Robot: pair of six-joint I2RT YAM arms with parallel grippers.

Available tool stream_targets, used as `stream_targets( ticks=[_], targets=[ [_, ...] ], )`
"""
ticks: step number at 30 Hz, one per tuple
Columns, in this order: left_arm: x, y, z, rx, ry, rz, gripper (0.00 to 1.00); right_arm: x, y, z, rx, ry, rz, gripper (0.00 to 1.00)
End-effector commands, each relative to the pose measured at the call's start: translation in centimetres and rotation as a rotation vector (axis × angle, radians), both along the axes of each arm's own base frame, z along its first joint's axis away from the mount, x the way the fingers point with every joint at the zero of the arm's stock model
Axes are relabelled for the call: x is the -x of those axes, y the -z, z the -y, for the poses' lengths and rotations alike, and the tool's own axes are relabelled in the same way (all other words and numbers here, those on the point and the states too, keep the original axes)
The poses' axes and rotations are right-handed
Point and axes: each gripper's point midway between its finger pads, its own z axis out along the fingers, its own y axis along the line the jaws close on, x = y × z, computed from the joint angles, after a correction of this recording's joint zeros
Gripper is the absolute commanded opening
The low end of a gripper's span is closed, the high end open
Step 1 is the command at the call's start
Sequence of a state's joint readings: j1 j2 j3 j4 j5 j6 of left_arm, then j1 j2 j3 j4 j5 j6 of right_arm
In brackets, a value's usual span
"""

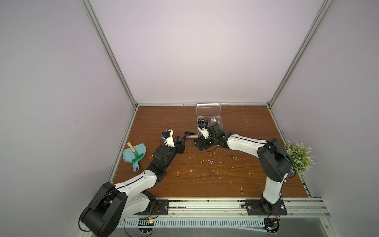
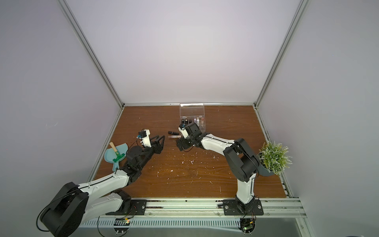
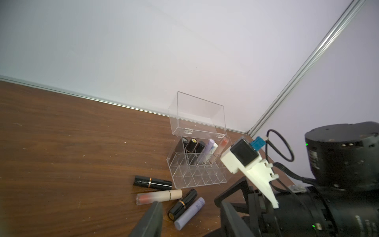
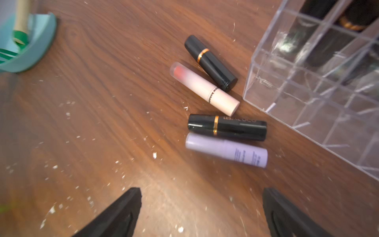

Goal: Arrange the lipsticks in the organizer
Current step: Pick up the lipstick at the center of the board.

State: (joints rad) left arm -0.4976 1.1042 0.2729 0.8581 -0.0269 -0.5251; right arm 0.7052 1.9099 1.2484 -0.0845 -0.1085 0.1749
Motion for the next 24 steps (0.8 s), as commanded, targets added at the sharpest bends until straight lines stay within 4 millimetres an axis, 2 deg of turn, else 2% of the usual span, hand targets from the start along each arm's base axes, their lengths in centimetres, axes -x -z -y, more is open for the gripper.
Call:
stream_targets(
  ticks=[1,4,14,16,19,24],
  targets=[
    [0.1,-0.9,-0.6,0.047,-0.011,0.026,0.49,-1.7,0.3,0.0,0.061,0.024,0.016,0.99],
    [0.0,-0.6,-0.5,0.04,-0.006,0.02,0.49,-2.3,0.7,-0.6,0.077,0.02,0.015,0.99],
    [-0.1,-0.1,-0.1,0.032,0.008,0.009,0.49,-2.6,0.0,-1.7,0.112,0.019,0.04,0.99],
    [-0.1,-0.2,-0.1,0.032,0.009,0.01,0.49,-2.4,0.3,-1.4,0.127,0.025,0.036,0.98],
    [-0.1,-0.2,-0.1,0.029,0.008,0.01,0.49,-1.8,0.6,-0.8,0.144,0.04,0.031,0.91],
    [-0.1,-0.3,-0.2,0.028,0.006,0.012,0.49,-0.9,0.4,1.8,0.209,0.102,0.046,0.88]
  ],
)
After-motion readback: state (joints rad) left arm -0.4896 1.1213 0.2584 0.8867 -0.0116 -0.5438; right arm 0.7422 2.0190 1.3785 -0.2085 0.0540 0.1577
